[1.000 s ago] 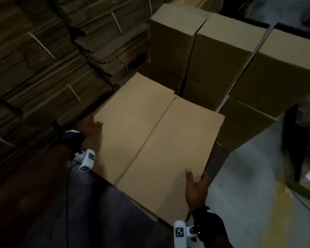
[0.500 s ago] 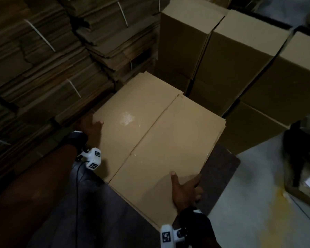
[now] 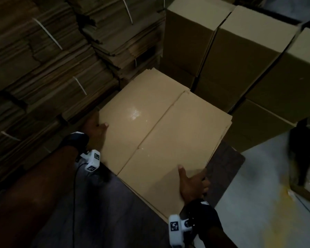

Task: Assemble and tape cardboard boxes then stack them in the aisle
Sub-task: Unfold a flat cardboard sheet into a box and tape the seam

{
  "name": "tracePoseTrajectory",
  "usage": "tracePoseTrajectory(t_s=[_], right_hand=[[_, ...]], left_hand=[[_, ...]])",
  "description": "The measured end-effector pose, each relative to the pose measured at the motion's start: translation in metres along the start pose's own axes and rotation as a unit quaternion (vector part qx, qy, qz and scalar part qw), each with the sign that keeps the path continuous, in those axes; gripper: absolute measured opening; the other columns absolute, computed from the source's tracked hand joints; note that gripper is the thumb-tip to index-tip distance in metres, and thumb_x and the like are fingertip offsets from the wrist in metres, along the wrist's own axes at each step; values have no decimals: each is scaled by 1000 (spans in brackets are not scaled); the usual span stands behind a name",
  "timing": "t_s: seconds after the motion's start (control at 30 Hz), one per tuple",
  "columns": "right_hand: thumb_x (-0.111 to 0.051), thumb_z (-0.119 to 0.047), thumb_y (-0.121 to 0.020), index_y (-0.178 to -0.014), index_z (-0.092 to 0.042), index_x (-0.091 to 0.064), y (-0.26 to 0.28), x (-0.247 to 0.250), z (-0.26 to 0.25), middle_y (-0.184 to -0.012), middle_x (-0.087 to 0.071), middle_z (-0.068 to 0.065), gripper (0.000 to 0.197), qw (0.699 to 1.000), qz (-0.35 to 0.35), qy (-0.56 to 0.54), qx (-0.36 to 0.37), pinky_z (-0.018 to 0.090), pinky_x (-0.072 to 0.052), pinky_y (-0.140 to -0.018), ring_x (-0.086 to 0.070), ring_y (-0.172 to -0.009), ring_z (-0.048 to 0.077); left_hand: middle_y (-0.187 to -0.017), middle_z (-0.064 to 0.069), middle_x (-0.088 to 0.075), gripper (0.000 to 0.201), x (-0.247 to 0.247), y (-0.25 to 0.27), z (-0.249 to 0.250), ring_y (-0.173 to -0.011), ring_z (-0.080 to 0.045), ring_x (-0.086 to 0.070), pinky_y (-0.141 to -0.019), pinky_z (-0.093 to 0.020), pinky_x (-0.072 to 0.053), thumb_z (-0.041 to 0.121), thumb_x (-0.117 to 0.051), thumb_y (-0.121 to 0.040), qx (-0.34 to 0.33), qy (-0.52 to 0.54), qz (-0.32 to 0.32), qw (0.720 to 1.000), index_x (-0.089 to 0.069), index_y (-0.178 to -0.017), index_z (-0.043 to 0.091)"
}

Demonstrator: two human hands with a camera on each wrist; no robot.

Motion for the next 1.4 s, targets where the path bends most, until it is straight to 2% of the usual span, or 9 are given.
tracePoseTrajectory(t_s=[0.07,0.17,0.37,0.5,0.6,0.7,0.93,1.17,1.4], right_hand=[[-70,-65,-83,-162,-25,-7,-1,5,0,-159,-18,22,109,1000,0,-1,8,57,-24,-114,-21,-144,44],[-69,-63,-85,-160,-26,-12,-1,14,-3,-157,-21,22,101,999,12,0,33,56,-26,-113,-24,-143,44],[-69,-49,-91,-155,-17,-33,-8,61,1,-156,-37,18,81,987,22,-16,161,52,-29,-115,-34,-142,37],[-68,-36,-96,-138,-7,-55,-25,117,9,-134,-58,19,52,959,16,9,284,49,-44,-103,-54,-123,38],[-62,-41,-95,-122,-9,-64,-42,160,18,-117,-66,14,42,938,52,23,341,50,-51,-92,-61,-109,36],[-60,-42,-93,-115,-9,-66,-68,203,32,-111,-68,10,40,929,75,25,362,47,-52,-90,-62,-107,32],[-62,-37,-93,-115,-9,-67,-142,323,73,-111,-69,7,37,901,129,0,415,39,-50,-91,-62,-107,26],[-63,-34,-93,-114,-9,-67,-211,433,90,-109,-69,5,32,885,157,-71,432,25,-40,-90,-61,-106,25],[-55,-46,-93,-115,-12,-66,-284,489,50,-110,-68,3,42,863,139,-113,472,21,-38,-89,-61,-106,21]], left_hand=[[-149,-1,-41,71,5,9,20,-139,-19,-39,-111,-31,-31,12,-72,-92,3,-29,-34,999,-35,-153,6],[-150,-16,-46,80,6,30,51,-138,-32,-45,-110,-39,-37,29,-75,-90,-24,-79,-71,994,-33,-155,9],[-126,-5,-63,56,-47,133,99,-110,-16,-59,-94,-27,-46,27,-74,-91,-75,-4,-124,989,-54,-142,16],[-116,-2,-70,40,-103,201,126,-98,-19,-67,-82,-26,-51,28,-75,-91,-115,16,-168,979,-64,-128,17],[-102,7,-72,47,-151,258,153,-87,-12,-69,-80,-31,-55,53,-68,-82,-150,48,-169,973,-69,-117,22],[-98,8,-74,50,-201,314,184,-86,-11,-69,-79,-34,-57,60,-58,-79,-174,72,-169,968,-71,-111,24],[-97,6,-73,27,-313,425,285,-89,-10,-66,-79,-31,-54,42,-62,-91,-214,84,-125,965,-72,-105,21],[-104,7,-72,40,-397,481,394,-92,0,-62,-79,-26,-55,48,-56,-93,-284,66,-110,950,-72,-115,19],[-101,13,-71,40,-458,475,467,-94,0,-65,-79,-31,-57,51,-52,-93,-304,87,-83,945,-70,-115,22]])
Point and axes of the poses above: each hand's wrist, its own y-axis away from the middle knuckle, its own x-axis out of the back of the hand, z = x × y, the point moved 3 cm from there along -y, towards the middle knuckle
